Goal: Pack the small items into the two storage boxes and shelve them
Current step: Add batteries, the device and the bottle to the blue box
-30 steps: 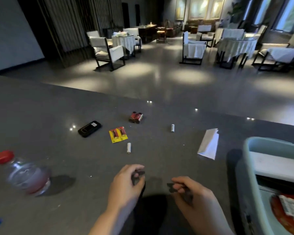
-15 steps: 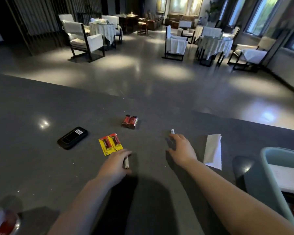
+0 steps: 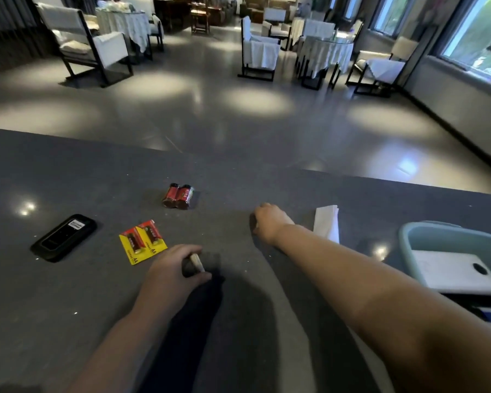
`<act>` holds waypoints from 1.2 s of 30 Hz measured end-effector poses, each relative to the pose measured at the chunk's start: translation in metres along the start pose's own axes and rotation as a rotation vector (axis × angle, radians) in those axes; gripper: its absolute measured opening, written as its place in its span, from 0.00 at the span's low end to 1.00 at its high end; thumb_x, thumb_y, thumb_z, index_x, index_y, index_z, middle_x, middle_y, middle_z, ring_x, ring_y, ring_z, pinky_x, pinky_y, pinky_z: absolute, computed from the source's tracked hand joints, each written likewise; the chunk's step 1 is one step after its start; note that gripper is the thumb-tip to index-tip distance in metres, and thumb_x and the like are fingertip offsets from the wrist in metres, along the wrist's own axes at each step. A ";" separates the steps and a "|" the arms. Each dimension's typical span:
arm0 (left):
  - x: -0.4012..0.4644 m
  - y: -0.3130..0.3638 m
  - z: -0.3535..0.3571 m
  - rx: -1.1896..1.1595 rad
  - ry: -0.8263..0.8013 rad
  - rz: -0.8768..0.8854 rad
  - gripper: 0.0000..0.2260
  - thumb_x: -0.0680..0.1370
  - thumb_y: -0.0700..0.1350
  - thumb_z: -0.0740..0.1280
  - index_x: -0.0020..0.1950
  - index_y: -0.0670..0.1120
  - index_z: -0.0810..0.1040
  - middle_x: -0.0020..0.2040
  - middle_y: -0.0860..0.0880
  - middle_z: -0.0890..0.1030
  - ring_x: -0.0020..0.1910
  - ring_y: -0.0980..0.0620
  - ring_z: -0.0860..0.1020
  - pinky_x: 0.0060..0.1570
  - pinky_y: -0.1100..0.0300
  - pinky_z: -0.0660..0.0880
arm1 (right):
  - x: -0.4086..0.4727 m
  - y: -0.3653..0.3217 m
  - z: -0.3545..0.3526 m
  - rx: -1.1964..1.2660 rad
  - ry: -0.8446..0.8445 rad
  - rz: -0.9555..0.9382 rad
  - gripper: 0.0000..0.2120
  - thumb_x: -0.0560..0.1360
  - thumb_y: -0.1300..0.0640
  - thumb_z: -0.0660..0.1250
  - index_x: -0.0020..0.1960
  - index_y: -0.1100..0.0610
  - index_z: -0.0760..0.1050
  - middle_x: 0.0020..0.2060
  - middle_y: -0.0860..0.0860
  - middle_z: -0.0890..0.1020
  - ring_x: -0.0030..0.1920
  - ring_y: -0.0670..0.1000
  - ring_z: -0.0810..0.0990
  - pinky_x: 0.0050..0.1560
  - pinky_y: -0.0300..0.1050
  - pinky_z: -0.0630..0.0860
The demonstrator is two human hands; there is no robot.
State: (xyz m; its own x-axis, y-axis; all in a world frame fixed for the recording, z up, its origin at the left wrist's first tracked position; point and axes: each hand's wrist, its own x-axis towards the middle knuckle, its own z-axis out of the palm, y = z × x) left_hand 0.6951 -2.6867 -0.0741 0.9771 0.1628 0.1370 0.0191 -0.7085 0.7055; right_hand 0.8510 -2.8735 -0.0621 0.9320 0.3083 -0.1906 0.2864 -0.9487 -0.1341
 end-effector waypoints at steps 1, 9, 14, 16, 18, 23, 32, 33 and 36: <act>-0.001 0.011 0.001 -0.022 0.017 -0.003 0.23 0.64 0.42 0.79 0.57 0.46 0.80 0.53 0.51 0.79 0.55 0.50 0.75 0.55 0.57 0.71 | -0.012 -0.002 -0.005 0.041 0.018 -0.004 0.19 0.73 0.60 0.69 0.63 0.63 0.73 0.61 0.59 0.74 0.63 0.61 0.73 0.60 0.51 0.73; -0.027 0.140 0.022 -0.233 0.024 0.082 0.21 0.62 0.43 0.79 0.53 0.54 0.79 0.48 0.54 0.80 0.50 0.54 0.77 0.51 0.59 0.71 | -0.195 0.038 -0.085 0.379 0.276 -0.086 0.22 0.67 0.53 0.75 0.60 0.55 0.77 0.51 0.50 0.82 0.52 0.51 0.79 0.49 0.36 0.72; -0.067 0.210 0.056 -0.369 -0.083 0.183 0.20 0.60 0.45 0.80 0.48 0.56 0.80 0.45 0.59 0.81 0.46 0.64 0.78 0.48 0.69 0.72 | -0.309 0.124 -0.088 0.644 0.350 0.099 0.19 0.63 0.59 0.77 0.52 0.50 0.80 0.38 0.48 0.82 0.40 0.44 0.81 0.47 0.39 0.80; -0.081 0.229 0.074 -0.396 -0.103 0.204 0.20 0.60 0.45 0.81 0.48 0.56 0.80 0.45 0.59 0.81 0.46 0.66 0.77 0.44 0.75 0.71 | -0.336 0.162 -0.078 0.710 0.396 0.203 0.18 0.61 0.60 0.77 0.48 0.49 0.80 0.35 0.48 0.82 0.37 0.45 0.81 0.45 0.40 0.80; -0.091 0.244 0.092 -0.431 -0.123 0.201 0.19 0.60 0.44 0.81 0.47 0.56 0.80 0.45 0.59 0.82 0.46 0.66 0.77 0.43 0.74 0.72 | -0.354 0.194 -0.067 0.715 0.433 0.270 0.18 0.57 0.55 0.76 0.46 0.46 0.80 0.35 0.49 0.83 0.36 0.47 0.82 0.43 0.41 0.80; -0.103 0.266 0.119 -0.437 -0.126 0.190 0.19 0.61 0.45 0.80 0.49 0.55 0.80 0.46 0.61 0.82 0.48 0.68 0.76 0.45 0.79 0.67 | -0.366 0.238 -0.057 0.645 0.330 0.274 0.19 0.57 0.53 0.77 0.45 0.43 0.78 0.35 0.46 0.83 0.36 0.43 0.81 0.42 0.40 0.80; -0.100 0.271 0.130 -0.368 -0.072 0.180 0.18 0.63 0.46 0.79 0.49 0.57 0.79 0.47 0.62 0.81 0.50 0.65 0.76 0.49 0.69 0.70 | -0.295 0.227 -0.048 0.053 0.033 0.033 0.13 0.64 0.49 0.73 0.44 0.45 0.72 0.40 0.43 0.77 0.41 0.48 0.74 0.35 0.43 0.68; -0.100 0.270 0.131 -0.364 -0.083 0.177 0.18 0.63 0.46 0.79 0.50 0.57 0.79 0.48 0.63 0.80 0.50 0.66 0.76 0.50 0.72 0.69 | -0.289 0.226 -0.046 0.017 -0.006 0.016 0.13 0.64 0.50 0.73 0.44 0.45 0.71 0.39 0.43 0.76 0.40 0.49 0.73 0.33 0.43 0.65; -0.099 0.267 0.135 -0.340 -0.132 0.182 0.18 0.64 0.48 0.79 0.51 0.58 0.79 0.50 0.65 0.79 0.53 0.69 0.73 0.49 0.80 0.65 | -0.276 0.225 -0.037 -0.053 -0.054 0.015 0.13 0.65 0.50 0.74 0.45 0.48 0.73 0.42 0.47 0.78 0.42 0.53 0.75 0.35 0.43 0.64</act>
State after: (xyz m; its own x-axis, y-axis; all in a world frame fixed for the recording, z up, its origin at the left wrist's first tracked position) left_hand 0.6319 -2.9842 0.0069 0.9773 -0.0496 0.2060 -0.2062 -0.4466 0.8707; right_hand 0.6665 -3.1751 -0.0035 0.9232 0.2961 -0.2449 0.2852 -0.9552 -0.0796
